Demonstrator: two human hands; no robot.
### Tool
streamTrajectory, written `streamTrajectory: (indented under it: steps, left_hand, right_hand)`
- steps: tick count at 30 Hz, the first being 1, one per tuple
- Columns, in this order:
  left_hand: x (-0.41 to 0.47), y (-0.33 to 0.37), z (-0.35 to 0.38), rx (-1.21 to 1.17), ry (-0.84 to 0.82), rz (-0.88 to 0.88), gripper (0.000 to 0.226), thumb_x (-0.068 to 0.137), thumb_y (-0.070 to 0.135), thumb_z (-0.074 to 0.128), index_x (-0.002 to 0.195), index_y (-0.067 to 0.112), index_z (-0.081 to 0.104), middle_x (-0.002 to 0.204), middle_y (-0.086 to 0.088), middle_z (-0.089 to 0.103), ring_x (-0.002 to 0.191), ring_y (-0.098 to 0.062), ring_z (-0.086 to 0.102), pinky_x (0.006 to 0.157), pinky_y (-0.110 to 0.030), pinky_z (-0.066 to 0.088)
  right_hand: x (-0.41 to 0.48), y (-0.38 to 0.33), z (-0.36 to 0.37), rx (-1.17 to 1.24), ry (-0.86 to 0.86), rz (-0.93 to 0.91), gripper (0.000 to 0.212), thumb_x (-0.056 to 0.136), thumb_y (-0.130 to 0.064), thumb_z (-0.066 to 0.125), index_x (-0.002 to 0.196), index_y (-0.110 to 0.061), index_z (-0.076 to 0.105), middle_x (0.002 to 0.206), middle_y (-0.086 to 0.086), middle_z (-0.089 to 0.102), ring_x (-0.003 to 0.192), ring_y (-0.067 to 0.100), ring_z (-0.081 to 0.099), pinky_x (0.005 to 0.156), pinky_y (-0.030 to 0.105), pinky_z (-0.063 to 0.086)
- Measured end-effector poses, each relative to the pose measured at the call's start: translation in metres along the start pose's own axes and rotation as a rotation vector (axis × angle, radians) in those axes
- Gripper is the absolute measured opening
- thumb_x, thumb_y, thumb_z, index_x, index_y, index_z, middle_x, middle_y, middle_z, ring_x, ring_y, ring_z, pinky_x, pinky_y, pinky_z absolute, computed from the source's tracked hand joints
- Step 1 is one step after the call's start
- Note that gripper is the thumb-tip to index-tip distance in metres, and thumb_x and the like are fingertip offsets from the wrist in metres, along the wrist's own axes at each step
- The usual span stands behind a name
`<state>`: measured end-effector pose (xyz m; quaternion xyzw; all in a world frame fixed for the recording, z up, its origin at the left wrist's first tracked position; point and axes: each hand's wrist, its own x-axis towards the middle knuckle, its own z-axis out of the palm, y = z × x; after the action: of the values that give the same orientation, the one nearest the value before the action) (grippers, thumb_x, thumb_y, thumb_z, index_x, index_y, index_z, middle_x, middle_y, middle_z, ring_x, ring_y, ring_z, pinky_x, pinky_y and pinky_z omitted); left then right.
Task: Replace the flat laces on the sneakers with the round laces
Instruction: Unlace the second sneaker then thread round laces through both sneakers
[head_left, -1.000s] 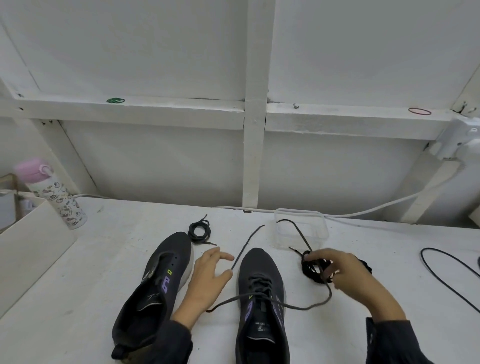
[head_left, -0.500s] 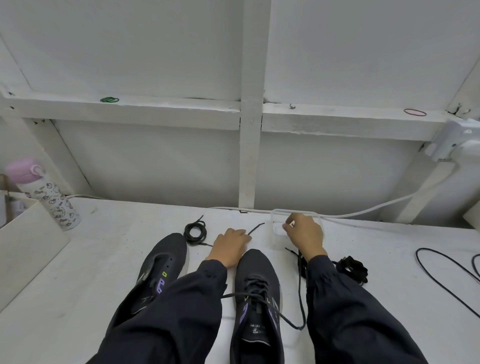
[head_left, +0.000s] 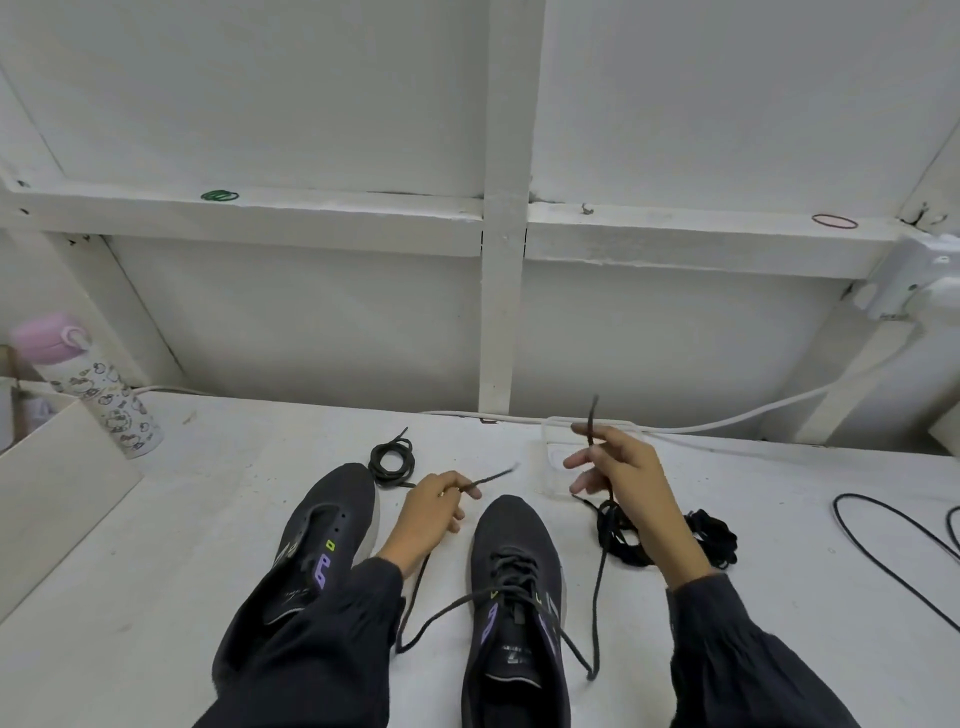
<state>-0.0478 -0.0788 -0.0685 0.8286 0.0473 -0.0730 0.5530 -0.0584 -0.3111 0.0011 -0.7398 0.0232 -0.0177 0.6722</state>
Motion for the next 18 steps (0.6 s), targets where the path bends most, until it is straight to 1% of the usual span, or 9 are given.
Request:
streamTrajectory:
  steps: [3, 5, 6, 8, 10, 12, 14, 16, 18]
  left_hand:
    - [-0.030, 0.010, -0.008, -0.214, -0.021, -0.039, 0.025, 0.093, 0.002, 0.043, 0.081, 0.011, 0.064, 0.085, 0.001, 0.062, 0.057, -0.010, 0.042, 0.047, -0.015, 0.030]
    - [-0.050, 0.016, -0.014, -0.250, -0.064, -0.018, 0.023, 0.098, 0.016, 0.050, 0.079, 0.011, 0.062, 0.075, 0.004, 0.053, 0.054, -0.009, 0.037, 0.048, -0.014, 0.027]
    - [-0.059, 0.019, -0.015, -0.258, -0.094, 0.001, 0.026, 0.099, 0.023, 0.051, 0.078, 0.012, 0.061, 0.071, 0.005, 0.048, 0.053, -0.009, 0.034, 0.050, -0.015, 0.026]
    - [-0.077, 0.023, -0.017, -0.284, -0.152, 0.040, 0.030, 0.100, 0.030, 0.049, 0.079, 0.012, 0.061, 0.066, 0.005, 0.041, 0.053, -0.008, 0.030, 0.053, -0.017, 0.025]
    - [-0.087, 0.023, -0.016, -0.310, -0.169, 0.074, 0.029, 0.101, 0.026, 0.046, 0.086, 0.008, 0.062, 0.064, 0.005, 0.043, 0.051, -0.008, 0.031, 0.053, -0.017, 0.027]
    - [-0.094, 0.021, -0.014, -0.324, -0.158, 0.096, 0.024, 0.102, 0.019, 0.043, 0.097, 0.004, 0.062, 0.065, 0.003, 0.051, 0.049, -0.008, 0.034, 0.054, -0.017, 0.030]
    - [-0.099, 0.020, -0.013, -0.326, -0.155, 0.103, 0.021, 0.103, 0.013, 0.041, 0.103, 0.005, 0.060, 0.072, 0.001, 0.056, 0.048, -0.009, 0.035, 0.053, -0.018, 0.030]
    - [-0.102, 0.020, -0.012, -0.344, -0.165, 0.079, 0.018, 0.102, 0.007, 0.039, 0.102, 0.004, 0.057, 0.076, 0.001, 0.060, 0.048, -0.009, 0.034, 0.051, -0.020, 0.027]
    - [-0.105, 0.021, -0.011, -0.355, -0.169, 0.035, 0.015, 0.097, 0.002, 0.041, 0.093, 0.005, 0.055, 0.076, 0.001, 0.061, 0.048, -0.010, 0.035, 0.050, -0.020, 0.026]
  right_hand:
    - [-0.035, -0.003, -0.004, 0.054, -0.123, 0.042, 0.039, 0.096, 0.014, 0.035, 0.109, -0.006, 0.066, 0.090, 0.014, 0.067, 0.056, 0.021, 0.060, 0.047, 0.022, 0.041]
    - [-0.059, 0.002, -0.006, 0.062, -0.139, 0.072, 0.036, 0.093, 0.012, 0.039, 0.099, -0.006, 0.070, 0.081, 0.012, 0.062, 0.050, 0.018, 0.049, 0.044, 0.022, 0.031]
    - [-0.070, 0.003, -0.007, 0.074, -0.148, 0.093, 0.030, 0.091, 0.007, 0.044, 0.093, -0.007, 0.070, 0.072, 0.010, 0.055, 0.047, 0.016, 0.041, 0.044, 0.021, 0.026]
    - [-0.089, 0.003, -0.006, 0.082, -0.191, 0.122, 0.015, 0.085, -0.014, 0.056, 0.082, -0.011, 0.070, 0.059, 0.006, 0.037, 0.047, 0.014, 0.028, 0.046, 0.018, 0.022]
    - [-0.104, 0.003, -0.004, 0.052, -0.266, 0.134, 0.024, 0.081, -0.035, 0.063, 0.079, -0.012, 0.069, 0.058, 0.001, 0.029, 0.050, 0.013, 0.024, 0.048, 0.018, 0.021]
    - [-0.115, 0.008, -0.002, 0.030, -0.308, 0.140, 0.033, 0.088, -0.043, 0.065, 0.078, -0.012, 0.069, 0.056, -0.001, 0.028, 0.049, 0.012, 0.024, 0.048, 0.018, 0.022]
    - [-0.121, 0.014, 0.000, 0.053, -0.349, 0.147, 0.034, 0.093, -0.041, 0.060, 0.078, -0.012, 0.071, 0.053, 0.000, 0.029, 0.047, 0.012, 0.024, 0.046, 0.018, 0.021]
    - [-0.123, 0.019, -0.001, 0.041, -0.423, 0.139, 0.028, 0.091, -0.035, 0.056, 0.086, -0.014, 0.073, 0.053, 0.002, 0.040, 0.043, 0.013, 0.031, 0.045, 0.018, 0.024]
    - [-0.123, 0.022, -0.003, 0.003, -0.484, 0.140, 0.024, 0.088, -0.028, 0.055, 0.096, -0.015, 0.074, 0.061, 0.001, 0.053, 0.045, 0.013, 0.039, 0.046, 0.017, 0.030]
